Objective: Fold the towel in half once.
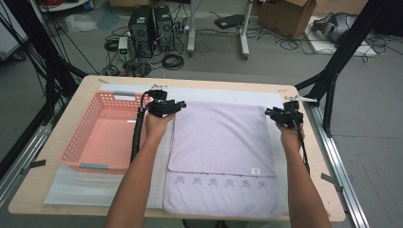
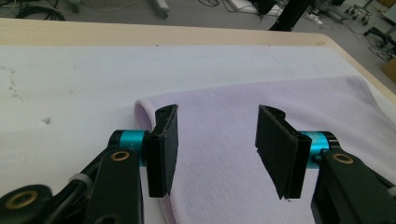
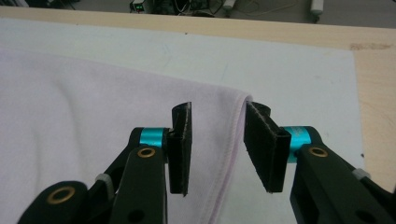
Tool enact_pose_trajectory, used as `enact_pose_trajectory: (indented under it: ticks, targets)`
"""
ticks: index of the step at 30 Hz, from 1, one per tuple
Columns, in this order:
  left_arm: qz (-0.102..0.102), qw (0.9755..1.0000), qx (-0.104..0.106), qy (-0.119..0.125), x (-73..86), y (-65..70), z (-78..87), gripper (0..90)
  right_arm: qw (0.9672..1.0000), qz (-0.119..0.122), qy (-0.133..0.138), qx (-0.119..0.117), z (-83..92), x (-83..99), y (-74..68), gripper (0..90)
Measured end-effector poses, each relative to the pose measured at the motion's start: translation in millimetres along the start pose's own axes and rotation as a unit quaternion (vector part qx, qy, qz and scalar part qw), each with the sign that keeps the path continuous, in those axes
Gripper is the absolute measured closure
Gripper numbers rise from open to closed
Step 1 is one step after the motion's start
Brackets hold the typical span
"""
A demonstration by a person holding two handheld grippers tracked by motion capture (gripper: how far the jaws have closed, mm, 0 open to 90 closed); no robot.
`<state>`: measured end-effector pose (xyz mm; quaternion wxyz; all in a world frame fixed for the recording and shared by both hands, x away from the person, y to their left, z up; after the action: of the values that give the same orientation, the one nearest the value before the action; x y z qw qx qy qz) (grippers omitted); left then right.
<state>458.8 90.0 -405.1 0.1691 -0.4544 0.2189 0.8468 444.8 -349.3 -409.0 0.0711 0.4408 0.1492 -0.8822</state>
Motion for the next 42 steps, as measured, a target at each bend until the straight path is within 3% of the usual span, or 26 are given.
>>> enact_pose_trajectory:
  ticks: [4,6,11,19,24,27,32,36,42]
  targets:
    - [-0.024,0.9997,0.009,-0.001,9.7,14.3,9.2,48.1,0.9999,0.009,0.003,-0.004,15.1,6.3,-5.0,57.7]
    - [-0.030,0.9994,0.013,-0.014,14.1,21.3,13.6,47.8,0.9999,0.012,0.000,-0.006,23.9,11.2,-7.0,57.6]
    - [-0.051,0.9984,0.025,0.002,28.3,39.1,31.9,51.4,0.9994,0.023,-0.005,-0.024,48.7,29.0,-10.6,57.0]
    - [-0.050,0.9982,0.032,0.009,60.5,54.2,64.1,48.2,0.9987,0.024,0.002,-0.045,88.9,62.6,-18.8,57.7]
    - [-0.069,0.9972,0.028,-0.001,88.3,62.9,80.1,47.3,0.9979,0.029,-0.016,-0.057,108.6,91.5,-20.0,57.4]
    - [-0.066,0.9972,0.035,-0.002,105.5,64.8,86.6,47.9,0.9975,0.033,-0.018,-0.060,120.3,109.3,-22.8,57.7]
    - [-0.064,0.9969,0.045,0.001,120.2,66.0,99.2,47.8,0.9970,0.039,-0.029,-0.060,132.7,132.9,-28.1,58.4]
    - [-0.069,0.9963,0.051,0.001,128.3,68.3,110.4,47.8,0.9962,0.048,-0.022,-0.069,140.0,145.5,-34.5,59.2]
    - [-0.068,0.9965,0.047,-0.012,135.6,67.5,116.8,54.7,0.9957,0.043,-0.029,-0.076,137.8,156.8,-37.8,61.8]
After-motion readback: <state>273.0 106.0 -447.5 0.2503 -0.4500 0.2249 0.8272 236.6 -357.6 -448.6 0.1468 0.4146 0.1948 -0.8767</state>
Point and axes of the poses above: each handheld gripper's, and its own axes: z roughly backward along the jaws, x roughly out of its underside, y roughly to its right, the point moved 1 cm from there along -z, roughly forward along the jaws, and after that the axes turned 5 degrees about -z, right-handed, at the moved point
